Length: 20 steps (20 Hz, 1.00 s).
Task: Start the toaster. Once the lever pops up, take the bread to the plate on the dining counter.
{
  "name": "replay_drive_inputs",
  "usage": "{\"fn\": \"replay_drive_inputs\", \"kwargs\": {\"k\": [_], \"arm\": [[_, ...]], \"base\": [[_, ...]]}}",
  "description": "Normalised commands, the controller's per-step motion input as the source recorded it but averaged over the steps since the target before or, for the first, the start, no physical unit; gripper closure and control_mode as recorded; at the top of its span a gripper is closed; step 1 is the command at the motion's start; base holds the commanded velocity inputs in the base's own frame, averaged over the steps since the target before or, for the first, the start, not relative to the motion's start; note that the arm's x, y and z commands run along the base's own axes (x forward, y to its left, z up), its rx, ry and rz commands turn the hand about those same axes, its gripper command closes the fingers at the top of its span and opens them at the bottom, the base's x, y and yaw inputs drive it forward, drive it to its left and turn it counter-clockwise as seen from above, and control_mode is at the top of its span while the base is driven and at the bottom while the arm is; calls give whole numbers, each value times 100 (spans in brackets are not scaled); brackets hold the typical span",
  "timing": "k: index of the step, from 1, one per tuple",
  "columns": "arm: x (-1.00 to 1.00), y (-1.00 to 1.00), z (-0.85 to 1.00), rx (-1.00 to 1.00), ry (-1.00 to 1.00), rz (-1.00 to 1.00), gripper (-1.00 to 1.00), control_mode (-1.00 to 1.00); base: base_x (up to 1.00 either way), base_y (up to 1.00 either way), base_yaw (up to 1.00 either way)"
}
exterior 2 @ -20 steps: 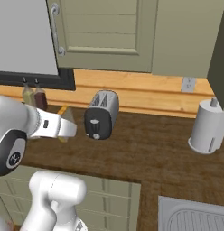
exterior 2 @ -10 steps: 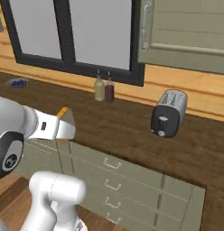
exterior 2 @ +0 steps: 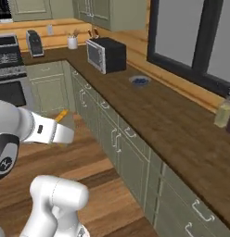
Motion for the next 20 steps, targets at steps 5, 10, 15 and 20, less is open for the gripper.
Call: {"fn": "replay_drive_inputs", "kwargs": {"k": [5, 10, 15, 20], "arm": [[0, 0, 0, 0, 0, 0, 100, 100], [0, 0, 0, 0, 0, 0, 100, 100], [0, 0, 0, 0, 0, 0, 100, 100], [0, 0, 0, 0, 0, 0, 100, 100]], "base": [[-21, 10, 100], [-18, 0, 100], [-16, 0, 100], [-15, 0, 100]]}}
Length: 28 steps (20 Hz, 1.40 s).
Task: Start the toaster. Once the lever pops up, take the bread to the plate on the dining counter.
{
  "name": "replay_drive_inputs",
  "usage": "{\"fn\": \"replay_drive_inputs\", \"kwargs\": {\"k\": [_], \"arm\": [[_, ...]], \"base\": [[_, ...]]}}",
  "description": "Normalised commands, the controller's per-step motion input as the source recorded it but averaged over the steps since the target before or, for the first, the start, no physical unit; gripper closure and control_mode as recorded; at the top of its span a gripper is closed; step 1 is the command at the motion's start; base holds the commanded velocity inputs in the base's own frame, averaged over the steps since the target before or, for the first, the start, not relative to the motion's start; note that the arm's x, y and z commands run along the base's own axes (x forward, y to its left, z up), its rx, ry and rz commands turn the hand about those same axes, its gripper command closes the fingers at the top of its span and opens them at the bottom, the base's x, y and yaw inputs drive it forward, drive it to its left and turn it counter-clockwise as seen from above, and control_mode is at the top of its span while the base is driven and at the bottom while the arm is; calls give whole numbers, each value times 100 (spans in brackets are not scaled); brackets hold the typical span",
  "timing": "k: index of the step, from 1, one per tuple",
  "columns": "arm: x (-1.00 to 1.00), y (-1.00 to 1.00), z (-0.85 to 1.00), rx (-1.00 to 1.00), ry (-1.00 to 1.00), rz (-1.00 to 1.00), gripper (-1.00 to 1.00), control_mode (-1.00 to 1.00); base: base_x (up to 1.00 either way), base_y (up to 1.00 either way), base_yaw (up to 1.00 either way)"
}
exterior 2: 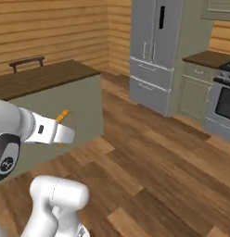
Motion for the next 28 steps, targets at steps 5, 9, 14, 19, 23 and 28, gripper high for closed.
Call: {"fn": "replay_drive_inputs", "kwargs": {"k": [5, 9, 14, 19, 23, 28], "arm": [[0, 0, 0, 0, 0, 0, 100, 100], [0, 0, 0, 0, 0, 0, 100, 100], [0, 0, 0, 0, 0, 0, 100, 100], [0, 0, 0, 0, 0, 0, 100, 100], [0, 0, 0, 0, 0, 0, 100, 100], [0, 0, 0, 0, 0, 0, 100, 100]], "base": [[-1, 0, 100], [1, 0, 99], [38, -57, 59], [71, -50, 27], [81, -11, 14], [89, 0, 7]]}}
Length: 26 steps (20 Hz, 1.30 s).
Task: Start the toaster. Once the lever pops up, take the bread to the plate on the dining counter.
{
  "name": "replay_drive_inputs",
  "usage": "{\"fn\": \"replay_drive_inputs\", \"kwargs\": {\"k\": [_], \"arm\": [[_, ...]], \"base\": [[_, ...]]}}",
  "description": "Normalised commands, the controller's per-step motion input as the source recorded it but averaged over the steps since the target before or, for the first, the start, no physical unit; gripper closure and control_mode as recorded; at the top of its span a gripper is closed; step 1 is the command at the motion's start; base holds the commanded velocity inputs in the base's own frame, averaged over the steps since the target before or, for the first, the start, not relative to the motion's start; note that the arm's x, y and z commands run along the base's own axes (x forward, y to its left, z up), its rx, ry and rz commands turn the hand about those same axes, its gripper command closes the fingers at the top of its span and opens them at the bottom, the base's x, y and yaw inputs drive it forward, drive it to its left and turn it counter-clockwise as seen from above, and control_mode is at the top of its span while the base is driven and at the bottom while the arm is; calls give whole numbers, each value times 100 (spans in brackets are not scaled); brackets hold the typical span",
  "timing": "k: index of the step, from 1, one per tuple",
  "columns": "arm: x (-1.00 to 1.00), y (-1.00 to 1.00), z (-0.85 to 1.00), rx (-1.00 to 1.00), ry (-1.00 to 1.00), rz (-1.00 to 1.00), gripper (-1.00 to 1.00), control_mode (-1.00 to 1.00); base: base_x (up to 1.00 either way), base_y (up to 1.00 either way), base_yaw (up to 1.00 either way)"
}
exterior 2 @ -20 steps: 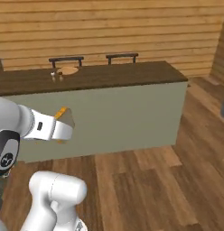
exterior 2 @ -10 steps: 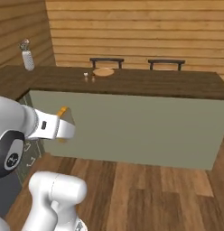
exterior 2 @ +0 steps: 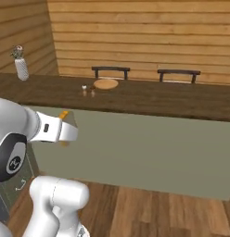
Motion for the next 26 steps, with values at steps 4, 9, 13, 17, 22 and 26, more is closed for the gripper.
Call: {"fn": "replay_drive_inputs", "kwargs": {"k": [4, 9, 13, 17, 22, 26], "arm": [[0, 0, 0, 0, 0, 0, 100, 100], [0, 0, 0, 0, 0, 0, 100, 100], [0, 0, 0, 0, 0, 0, 100, 100], [0, 0, 0, 0, 0, 0, 100, 100], [0, 0, 0, 0, 0, 0, 100, 100], [0, 0, 0, 0, 0, 0, 100, 100]], "base": [[98, -6, 1], [85, -5, 4], [63, 6, 10], [55, 33, 8], [47, 34, 5], [45, 16, 3]]}}
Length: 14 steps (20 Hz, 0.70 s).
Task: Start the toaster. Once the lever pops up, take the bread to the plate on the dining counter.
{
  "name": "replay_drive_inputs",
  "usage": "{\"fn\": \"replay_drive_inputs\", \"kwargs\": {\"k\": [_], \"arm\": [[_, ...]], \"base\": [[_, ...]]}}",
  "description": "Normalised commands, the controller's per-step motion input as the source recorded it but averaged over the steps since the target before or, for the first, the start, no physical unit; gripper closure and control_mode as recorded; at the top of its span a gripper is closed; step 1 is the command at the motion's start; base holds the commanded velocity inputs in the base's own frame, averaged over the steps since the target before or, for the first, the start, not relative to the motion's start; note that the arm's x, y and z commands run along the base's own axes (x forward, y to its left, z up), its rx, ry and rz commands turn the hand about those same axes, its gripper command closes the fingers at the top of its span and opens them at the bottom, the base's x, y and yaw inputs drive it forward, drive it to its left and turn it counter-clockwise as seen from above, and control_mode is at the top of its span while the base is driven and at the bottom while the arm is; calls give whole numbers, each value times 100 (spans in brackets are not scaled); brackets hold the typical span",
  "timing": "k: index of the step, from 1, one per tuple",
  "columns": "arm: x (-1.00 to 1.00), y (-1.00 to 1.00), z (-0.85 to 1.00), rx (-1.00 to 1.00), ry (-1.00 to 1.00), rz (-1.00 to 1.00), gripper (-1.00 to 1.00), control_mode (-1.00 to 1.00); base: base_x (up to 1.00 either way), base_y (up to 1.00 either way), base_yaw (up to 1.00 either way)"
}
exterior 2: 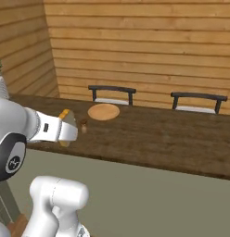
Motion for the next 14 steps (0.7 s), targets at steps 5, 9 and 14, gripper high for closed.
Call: {"fn": "replay_drive_inputs", "kwargs": {"k": [5, 9, 14], "arm": [[0, 0, 0, 0, 0, 0, 100, 100], [0, 0, 0, 0, 0, 0, 100, 100], [0, 0, 0, 0, 0, 0, 100, 100]], "base": [[57, 0, 0], [48, 0, 0], [24, 12, -4]]}}
